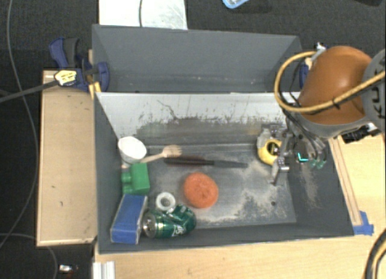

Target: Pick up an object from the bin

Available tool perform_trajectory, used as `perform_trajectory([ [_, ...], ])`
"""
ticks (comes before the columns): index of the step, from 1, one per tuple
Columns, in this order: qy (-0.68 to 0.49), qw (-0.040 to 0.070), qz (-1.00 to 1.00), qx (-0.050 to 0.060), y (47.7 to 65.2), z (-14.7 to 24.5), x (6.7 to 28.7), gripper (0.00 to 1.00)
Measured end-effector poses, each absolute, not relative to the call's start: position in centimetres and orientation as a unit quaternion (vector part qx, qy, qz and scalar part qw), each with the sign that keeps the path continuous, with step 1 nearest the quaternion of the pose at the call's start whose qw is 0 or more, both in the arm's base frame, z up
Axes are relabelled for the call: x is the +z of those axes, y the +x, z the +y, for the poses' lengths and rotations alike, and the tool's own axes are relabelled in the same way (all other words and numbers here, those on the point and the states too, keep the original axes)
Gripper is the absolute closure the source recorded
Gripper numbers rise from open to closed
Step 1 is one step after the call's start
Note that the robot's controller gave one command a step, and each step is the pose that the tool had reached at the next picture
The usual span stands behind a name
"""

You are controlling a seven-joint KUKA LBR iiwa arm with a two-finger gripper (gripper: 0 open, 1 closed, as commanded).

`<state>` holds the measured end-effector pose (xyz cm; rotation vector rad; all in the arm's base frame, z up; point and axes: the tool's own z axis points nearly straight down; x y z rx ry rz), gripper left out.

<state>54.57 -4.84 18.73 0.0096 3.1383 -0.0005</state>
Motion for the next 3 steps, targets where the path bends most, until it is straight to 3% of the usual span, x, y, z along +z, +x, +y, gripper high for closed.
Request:
perform_trajectory([
  [3,0.002,0.002,1.000,0.000,54.57,-4.84,18.73,0.00],
])
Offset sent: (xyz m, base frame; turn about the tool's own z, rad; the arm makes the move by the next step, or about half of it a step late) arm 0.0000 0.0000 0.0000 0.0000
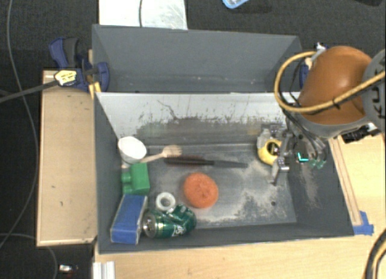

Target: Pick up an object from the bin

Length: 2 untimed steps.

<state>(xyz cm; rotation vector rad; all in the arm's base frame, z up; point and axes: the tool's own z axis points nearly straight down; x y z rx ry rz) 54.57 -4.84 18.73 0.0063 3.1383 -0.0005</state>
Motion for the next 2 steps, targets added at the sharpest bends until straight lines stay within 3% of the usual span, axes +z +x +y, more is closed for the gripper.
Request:
perform_trajectory([
  [2,0.001,0.002,1.000,0.000,54.57,-4.84,18.73,0.00],
])
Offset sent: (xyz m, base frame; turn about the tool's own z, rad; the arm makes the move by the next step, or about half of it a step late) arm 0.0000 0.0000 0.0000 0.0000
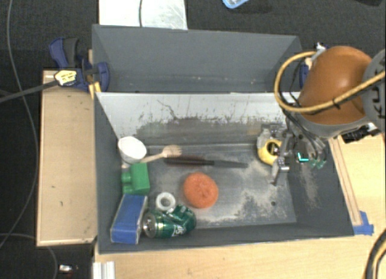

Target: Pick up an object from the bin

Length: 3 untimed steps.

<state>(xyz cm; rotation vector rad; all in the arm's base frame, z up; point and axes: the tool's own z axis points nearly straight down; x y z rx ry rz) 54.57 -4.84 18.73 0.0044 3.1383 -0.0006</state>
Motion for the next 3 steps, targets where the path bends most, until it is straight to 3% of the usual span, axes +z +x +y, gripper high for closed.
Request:
perform_trajectory([
  [3,0.001,0.002,1.000,0.000,54.57,-4.84,18.73,0.00],
])
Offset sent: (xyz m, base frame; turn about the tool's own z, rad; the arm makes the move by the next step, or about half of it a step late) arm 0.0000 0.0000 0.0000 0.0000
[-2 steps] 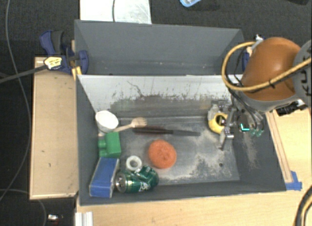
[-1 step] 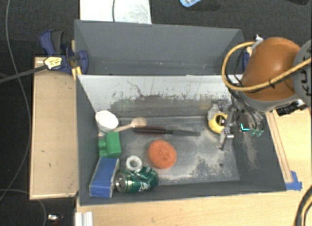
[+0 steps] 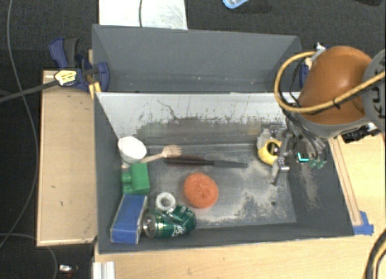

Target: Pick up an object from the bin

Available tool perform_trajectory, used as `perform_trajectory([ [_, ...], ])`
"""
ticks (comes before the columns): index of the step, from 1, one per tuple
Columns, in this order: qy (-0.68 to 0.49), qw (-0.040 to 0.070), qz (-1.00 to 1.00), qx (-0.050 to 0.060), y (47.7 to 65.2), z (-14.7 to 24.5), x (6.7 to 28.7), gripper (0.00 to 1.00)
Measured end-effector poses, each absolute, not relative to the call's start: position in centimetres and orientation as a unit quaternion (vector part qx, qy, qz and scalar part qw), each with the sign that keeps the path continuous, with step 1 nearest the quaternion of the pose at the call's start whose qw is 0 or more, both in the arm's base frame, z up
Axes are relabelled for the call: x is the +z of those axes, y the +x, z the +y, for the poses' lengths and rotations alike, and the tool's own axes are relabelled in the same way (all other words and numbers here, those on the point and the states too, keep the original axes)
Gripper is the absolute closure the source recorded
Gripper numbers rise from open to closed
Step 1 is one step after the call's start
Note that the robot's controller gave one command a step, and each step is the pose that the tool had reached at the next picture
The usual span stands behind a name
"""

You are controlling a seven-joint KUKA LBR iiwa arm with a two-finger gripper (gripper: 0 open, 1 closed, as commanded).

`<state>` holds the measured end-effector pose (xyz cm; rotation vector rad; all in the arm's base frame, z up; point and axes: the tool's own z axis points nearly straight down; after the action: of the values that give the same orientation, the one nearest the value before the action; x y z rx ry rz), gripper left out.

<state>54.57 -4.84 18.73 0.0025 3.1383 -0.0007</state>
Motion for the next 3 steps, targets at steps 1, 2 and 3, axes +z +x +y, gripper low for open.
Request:
perform_trajectory([
  [1,0.044,0.005,0.999,0.000,57.3,-2.6,13.7,0.00],
  [2,0.064,0.000,0.998,0.001,58.3,-1.1,10.5,0.00],
  [3,0.064,0.002,0.998,0.000,58.4,-1.3,10.6,0.00],
])
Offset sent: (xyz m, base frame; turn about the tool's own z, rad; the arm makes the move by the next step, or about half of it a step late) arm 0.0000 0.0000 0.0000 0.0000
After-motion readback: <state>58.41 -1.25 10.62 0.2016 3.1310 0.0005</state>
